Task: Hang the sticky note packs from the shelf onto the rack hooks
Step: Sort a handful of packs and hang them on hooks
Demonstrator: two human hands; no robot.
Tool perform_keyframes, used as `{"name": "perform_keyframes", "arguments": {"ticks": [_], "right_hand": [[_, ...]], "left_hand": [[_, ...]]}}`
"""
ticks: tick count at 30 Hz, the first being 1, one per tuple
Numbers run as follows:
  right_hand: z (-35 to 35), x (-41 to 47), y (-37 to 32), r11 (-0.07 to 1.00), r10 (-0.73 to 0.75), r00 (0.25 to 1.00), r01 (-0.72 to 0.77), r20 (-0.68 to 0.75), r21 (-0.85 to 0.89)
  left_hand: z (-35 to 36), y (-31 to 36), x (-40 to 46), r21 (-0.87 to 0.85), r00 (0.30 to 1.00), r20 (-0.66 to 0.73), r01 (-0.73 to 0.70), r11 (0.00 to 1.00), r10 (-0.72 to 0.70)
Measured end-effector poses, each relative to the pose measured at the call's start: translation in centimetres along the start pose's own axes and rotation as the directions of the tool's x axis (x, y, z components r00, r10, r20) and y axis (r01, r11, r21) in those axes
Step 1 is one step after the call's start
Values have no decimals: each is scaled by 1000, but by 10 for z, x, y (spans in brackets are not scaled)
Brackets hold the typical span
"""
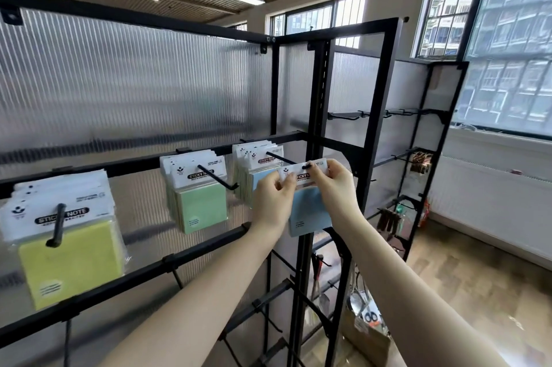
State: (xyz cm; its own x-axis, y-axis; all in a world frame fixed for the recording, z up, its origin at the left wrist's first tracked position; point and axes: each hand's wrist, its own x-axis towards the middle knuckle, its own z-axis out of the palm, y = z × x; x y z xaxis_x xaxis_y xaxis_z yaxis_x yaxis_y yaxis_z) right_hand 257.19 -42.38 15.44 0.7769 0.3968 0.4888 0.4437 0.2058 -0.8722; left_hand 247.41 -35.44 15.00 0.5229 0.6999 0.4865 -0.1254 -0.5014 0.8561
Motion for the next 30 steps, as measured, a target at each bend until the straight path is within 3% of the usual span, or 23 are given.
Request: {"name": "perform_keyframes", "arguments": {"ticks": [6, 10, 18, 24, 30], "right_hand": [[14, 15, 10, 997, 68, 998, -68, 17, -25], [28, 21, 21, 984, 160, 987, -159, 9, -77], [61, 33, 37, 969, 213, 976, -205, 47, -140], [68, 29, 42, 954, 227, 974, -222, 1, -203], [48, -12, 57, 862, 357, 934, -332, -5, -384]], "left_hand": [[-3, -15, 12, 50, 977, -207, 64, 997, -52], [-7, -28, 19, 112, 932, -337, 183, 977, -136], [-9, -52, 28, 168, 907, -366, 284, 944, -208], [-11, -64, 16, 161, 907, -276, 369, 915, -317], [-28, -75, -26, 385, 861, 75, 441, 811, -504]]}}
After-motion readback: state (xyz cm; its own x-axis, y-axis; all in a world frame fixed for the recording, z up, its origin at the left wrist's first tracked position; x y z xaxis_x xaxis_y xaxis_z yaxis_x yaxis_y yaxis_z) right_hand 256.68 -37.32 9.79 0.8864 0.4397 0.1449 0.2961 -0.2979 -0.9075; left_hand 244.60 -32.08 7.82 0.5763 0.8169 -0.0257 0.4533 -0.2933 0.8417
